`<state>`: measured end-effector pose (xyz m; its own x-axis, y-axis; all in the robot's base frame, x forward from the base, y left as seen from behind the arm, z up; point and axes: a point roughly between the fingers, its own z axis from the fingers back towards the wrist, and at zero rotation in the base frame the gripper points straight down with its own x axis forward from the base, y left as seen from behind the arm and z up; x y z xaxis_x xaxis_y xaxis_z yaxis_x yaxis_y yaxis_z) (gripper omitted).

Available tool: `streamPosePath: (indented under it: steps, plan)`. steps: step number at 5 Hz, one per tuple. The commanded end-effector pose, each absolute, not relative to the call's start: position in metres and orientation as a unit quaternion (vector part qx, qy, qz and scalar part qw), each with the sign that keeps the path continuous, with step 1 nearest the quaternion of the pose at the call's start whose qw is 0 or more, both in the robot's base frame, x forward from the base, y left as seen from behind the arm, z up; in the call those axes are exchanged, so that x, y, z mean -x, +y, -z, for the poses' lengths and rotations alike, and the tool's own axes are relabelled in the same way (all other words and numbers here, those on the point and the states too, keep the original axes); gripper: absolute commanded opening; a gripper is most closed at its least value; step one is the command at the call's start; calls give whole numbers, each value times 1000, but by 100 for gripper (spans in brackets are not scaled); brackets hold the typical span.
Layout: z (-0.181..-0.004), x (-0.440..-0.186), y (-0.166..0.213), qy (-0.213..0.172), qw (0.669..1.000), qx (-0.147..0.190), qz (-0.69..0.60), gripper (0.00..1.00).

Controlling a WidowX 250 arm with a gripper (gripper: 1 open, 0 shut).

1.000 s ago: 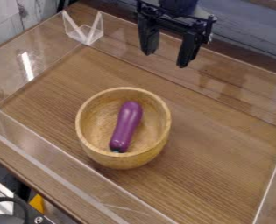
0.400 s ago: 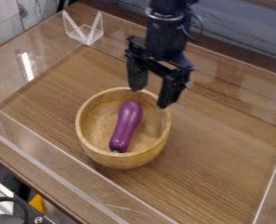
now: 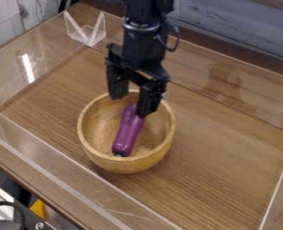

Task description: Remove the purple eggplant from inside the brown bowl and put it on the table

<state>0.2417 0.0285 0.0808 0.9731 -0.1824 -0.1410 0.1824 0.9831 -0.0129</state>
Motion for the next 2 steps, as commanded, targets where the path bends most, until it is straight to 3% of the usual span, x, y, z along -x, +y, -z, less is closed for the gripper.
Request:
streamPosePath:
  steps: [1, 2]
  plan:
    - [-87, -239, 33, 33, 996, -10, 82, 100]
    - [-83, -235, 32, 28, 994, -12, 106, 100]
